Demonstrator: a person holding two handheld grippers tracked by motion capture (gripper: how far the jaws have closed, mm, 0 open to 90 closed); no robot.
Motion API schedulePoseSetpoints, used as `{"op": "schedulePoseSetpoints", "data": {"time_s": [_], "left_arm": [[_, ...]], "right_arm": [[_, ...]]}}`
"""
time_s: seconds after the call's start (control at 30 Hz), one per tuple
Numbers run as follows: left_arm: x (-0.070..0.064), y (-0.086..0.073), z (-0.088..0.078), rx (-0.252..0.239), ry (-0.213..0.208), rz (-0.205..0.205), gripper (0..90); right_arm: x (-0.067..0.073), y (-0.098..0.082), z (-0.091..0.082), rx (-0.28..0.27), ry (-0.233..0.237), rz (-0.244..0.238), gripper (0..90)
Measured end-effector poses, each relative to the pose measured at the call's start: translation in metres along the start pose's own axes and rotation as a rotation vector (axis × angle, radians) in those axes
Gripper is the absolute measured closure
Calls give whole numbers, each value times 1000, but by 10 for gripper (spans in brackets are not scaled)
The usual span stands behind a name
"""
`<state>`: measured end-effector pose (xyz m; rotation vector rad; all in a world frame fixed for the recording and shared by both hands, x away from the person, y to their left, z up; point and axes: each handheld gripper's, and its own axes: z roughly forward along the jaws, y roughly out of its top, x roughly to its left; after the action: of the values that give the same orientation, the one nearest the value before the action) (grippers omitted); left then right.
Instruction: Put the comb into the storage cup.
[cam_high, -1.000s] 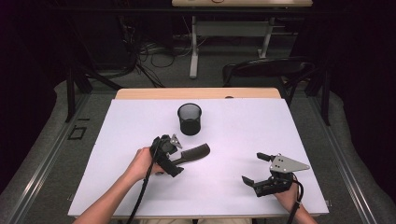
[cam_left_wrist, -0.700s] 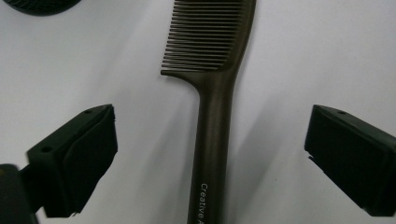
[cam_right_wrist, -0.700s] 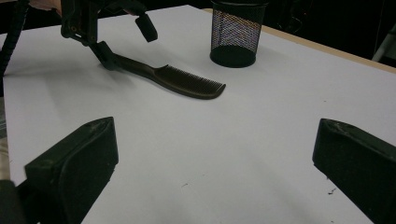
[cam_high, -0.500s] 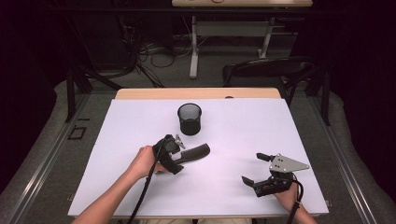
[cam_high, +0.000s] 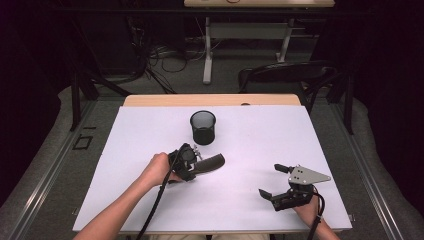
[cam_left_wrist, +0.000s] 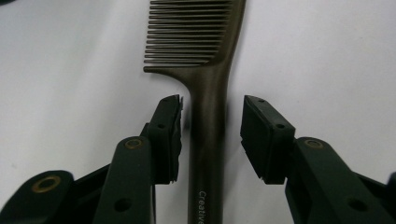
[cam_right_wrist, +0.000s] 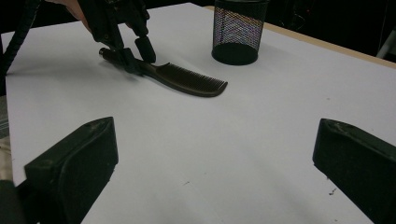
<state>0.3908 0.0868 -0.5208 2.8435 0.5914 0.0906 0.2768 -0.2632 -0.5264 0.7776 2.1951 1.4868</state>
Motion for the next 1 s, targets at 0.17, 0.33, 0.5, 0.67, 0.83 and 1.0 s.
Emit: {"op": "schedulePoseSetpoints", "data": {"time_s": [0.17, 0.33, 0.5, 0.67, 0.83, 1.0], "left_arm": [[3, 6, 3, 44, -9, 17, 650], [2, 9, 5, 65, -6, 27, 678], [3, 10, 5, 70, -10, 42, 712], [2, 9, 3, 52, -12, 53, 720], [0, 6, -4, 0, 7, 53, 721], [-1, 0, -12, -47, 12, 46, 722]], "right_arm": [[0, 0, 0, 0, 1, 1, 0], [0, 0, 0, -1, 1, 2, 0], [0, 0, 0, -2, 0, 1, 0], [-1, -1, -1, -2, -6, 1, 0], [-1, -1, -2, 0, -10, 4, 0], [-1, -1, -2, 0, -11, 5, 0]]}}
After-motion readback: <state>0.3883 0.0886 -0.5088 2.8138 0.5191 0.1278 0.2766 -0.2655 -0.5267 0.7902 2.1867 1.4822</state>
